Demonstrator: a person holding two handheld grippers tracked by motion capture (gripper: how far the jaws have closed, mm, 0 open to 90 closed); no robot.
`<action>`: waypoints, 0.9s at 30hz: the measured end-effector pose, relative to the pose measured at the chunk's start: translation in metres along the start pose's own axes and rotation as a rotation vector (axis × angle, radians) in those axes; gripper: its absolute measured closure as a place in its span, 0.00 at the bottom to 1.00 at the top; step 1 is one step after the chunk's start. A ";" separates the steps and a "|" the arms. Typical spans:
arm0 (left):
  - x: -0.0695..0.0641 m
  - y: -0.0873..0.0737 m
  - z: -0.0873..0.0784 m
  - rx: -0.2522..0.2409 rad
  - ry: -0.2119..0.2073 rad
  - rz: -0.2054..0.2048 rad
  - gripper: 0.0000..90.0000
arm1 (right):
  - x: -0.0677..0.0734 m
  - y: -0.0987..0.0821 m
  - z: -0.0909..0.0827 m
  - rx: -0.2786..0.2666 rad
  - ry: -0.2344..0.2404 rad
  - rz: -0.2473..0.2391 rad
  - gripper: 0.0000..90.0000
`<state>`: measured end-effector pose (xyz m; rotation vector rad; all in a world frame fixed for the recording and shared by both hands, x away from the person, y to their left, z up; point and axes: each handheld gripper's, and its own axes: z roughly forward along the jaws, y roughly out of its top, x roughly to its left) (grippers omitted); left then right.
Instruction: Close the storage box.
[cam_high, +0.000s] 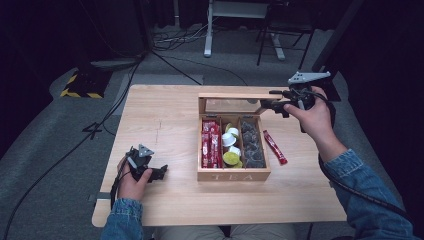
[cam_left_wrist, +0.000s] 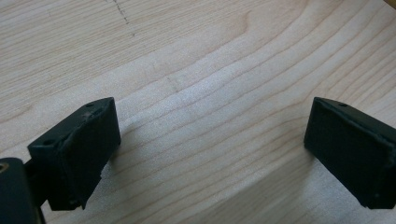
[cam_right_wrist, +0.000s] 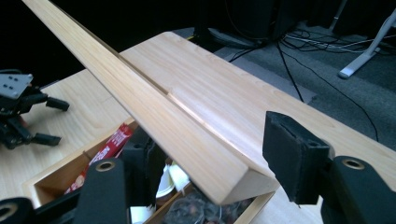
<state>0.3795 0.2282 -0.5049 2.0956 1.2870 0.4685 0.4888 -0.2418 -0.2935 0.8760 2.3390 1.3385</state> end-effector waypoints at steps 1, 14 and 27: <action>0.000 0.000 0.000 -0.001 -0.001 -0.002 0.04 | 0.002 -0.002 -0.001 0.003 0.003 -0.001 0.45; 0.000 0.000 0.000 -0.002 -0.001 -0.003 0.04 | 0.023 -0.027 -0.009 0.042 0.026 -0.050 0.44; 0.000 0.000 0.000 0.000 -0.001 -0.001 0.04 | 0.040 -0.047 -0.017 0.057 0.008 -0.120 0.37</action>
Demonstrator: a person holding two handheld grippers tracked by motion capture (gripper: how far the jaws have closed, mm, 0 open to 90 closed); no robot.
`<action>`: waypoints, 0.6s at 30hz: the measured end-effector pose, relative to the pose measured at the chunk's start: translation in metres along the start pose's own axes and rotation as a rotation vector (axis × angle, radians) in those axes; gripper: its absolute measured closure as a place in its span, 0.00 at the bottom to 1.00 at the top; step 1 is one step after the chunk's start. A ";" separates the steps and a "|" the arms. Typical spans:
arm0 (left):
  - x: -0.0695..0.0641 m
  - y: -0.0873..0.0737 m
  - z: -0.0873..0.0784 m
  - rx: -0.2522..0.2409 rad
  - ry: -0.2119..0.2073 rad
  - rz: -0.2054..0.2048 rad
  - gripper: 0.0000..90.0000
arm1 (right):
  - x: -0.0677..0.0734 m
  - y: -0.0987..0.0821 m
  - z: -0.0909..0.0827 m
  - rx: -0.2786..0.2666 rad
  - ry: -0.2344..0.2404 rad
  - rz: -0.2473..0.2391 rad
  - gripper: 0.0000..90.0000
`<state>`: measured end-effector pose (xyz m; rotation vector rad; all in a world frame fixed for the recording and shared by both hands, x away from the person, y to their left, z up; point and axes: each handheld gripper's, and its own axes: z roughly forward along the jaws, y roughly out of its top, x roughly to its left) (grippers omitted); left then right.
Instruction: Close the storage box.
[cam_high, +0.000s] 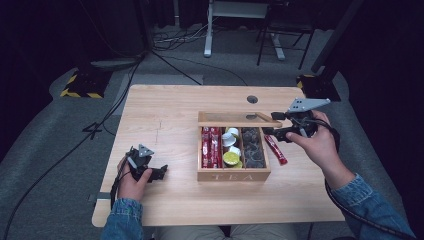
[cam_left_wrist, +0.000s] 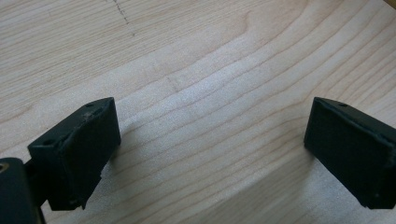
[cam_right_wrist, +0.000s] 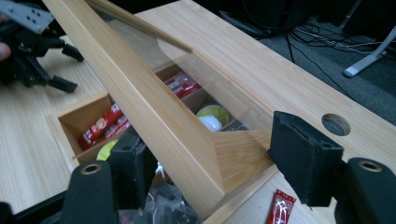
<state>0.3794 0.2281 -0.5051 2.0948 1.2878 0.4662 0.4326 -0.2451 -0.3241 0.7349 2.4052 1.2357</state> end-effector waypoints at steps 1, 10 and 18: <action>0.000 0.000 0.000 0.000 0.000 0.001 0.04 | 0.002 -0.002 0.000 0.004 0.000 -0.007 0.36; 0.000 0.000 0.000 0.000 0.002 0.003 0.04 | 0.014 -0.014 0.002 0.031 -0.005 -0.070 0.33; 0.000 0.000 0.000 0.000 0.001 0.001 0.04 | 0.021 -0.024 0.005 0.045 -0.014 -0.114 0.29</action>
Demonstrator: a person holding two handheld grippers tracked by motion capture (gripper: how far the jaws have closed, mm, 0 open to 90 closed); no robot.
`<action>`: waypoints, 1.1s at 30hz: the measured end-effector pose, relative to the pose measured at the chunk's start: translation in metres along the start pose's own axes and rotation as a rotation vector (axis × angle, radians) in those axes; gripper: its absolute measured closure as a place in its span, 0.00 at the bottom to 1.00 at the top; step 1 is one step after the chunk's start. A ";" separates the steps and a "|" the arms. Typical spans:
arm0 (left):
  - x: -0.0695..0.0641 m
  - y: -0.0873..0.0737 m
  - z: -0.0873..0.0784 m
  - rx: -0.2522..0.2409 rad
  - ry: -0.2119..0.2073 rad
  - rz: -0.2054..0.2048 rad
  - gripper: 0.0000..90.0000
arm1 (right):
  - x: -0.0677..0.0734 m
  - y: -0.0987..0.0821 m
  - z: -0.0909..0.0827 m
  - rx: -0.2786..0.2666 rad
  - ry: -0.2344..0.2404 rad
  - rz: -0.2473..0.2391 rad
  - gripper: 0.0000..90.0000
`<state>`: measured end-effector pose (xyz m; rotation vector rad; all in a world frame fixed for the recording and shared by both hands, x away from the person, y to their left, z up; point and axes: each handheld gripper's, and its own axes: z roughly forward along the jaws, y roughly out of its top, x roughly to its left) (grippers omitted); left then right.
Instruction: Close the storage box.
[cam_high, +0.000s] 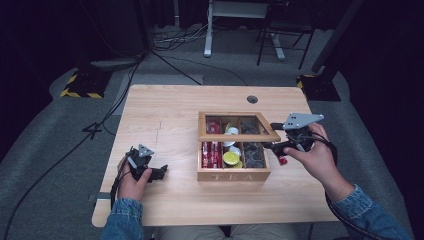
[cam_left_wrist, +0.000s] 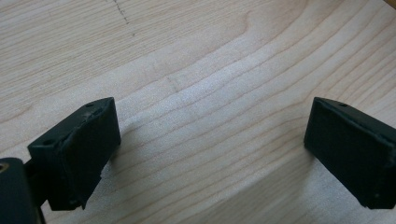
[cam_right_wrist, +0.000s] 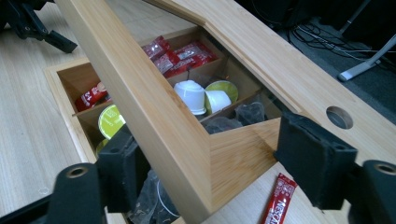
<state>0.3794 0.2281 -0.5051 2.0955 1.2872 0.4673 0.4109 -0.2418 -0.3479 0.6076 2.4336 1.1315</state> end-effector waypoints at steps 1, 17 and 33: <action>0.000 0.000 0.000 0.000 0.000 0.001 0.04 | 0.000 -0.002 0.001 0.002 0.002 -0.001 0.28; 0.000 0.000 0.000 0.001 0.001 0.002 0.04 | 0.015 -0.029 0.014 0.074 0.006 -0.017 0.19; 0.000 0.001 0.001 0.002 0.000 0.001 0.03 | 0.027 -0.047 0.020 0.137 0.011 -0.049 0.19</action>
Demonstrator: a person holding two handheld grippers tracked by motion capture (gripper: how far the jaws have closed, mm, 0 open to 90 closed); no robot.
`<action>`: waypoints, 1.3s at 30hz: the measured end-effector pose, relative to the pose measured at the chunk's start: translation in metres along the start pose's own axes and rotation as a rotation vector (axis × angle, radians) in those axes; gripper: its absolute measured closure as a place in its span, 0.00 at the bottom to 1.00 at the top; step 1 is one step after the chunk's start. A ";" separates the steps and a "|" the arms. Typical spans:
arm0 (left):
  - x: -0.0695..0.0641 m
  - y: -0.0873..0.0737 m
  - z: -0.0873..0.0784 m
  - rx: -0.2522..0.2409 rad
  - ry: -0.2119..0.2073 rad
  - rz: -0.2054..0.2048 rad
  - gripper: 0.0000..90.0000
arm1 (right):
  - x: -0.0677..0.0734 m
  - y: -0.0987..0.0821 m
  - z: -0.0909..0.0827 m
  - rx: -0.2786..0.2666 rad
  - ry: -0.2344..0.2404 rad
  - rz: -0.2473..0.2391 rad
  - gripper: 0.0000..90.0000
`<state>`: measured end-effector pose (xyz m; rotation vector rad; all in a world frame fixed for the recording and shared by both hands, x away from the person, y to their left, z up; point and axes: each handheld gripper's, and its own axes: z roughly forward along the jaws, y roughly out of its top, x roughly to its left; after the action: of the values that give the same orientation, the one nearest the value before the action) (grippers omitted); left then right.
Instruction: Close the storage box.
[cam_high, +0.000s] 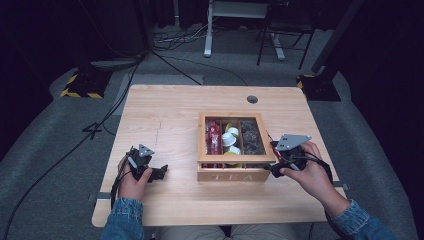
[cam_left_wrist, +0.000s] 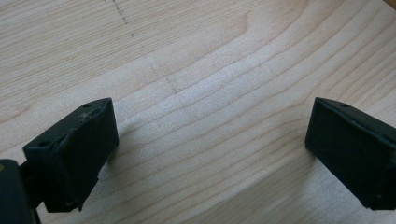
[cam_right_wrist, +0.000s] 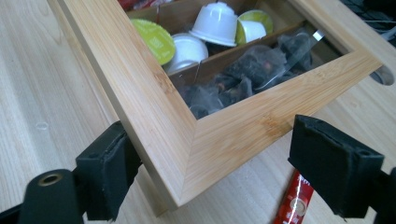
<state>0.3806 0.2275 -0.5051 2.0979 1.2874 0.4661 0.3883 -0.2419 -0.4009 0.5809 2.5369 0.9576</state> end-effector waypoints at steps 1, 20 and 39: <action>0.000 0.000 0.000 -0.001 0.000 -0.001 0.03 | 0.001 -0.001 0.001 0.005 0.004 0.002 0.19; -0.001 0.002 0.002 0.007 -0.004 -0.001 0.01 | 0.007 -0.017 0.009 0.065 0.033 0.007 0.22; -0.002 -0.001 0.000 0.006 -0.001 0.007 0.01 | -0.003 -0.011 -0.014 -0.025 0.076 0.122 0.27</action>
<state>0.3794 0.2264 -0.5053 2.1077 1.2830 0.4644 0.3818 -0.2586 -0.3981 0.7116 2.5764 1.0715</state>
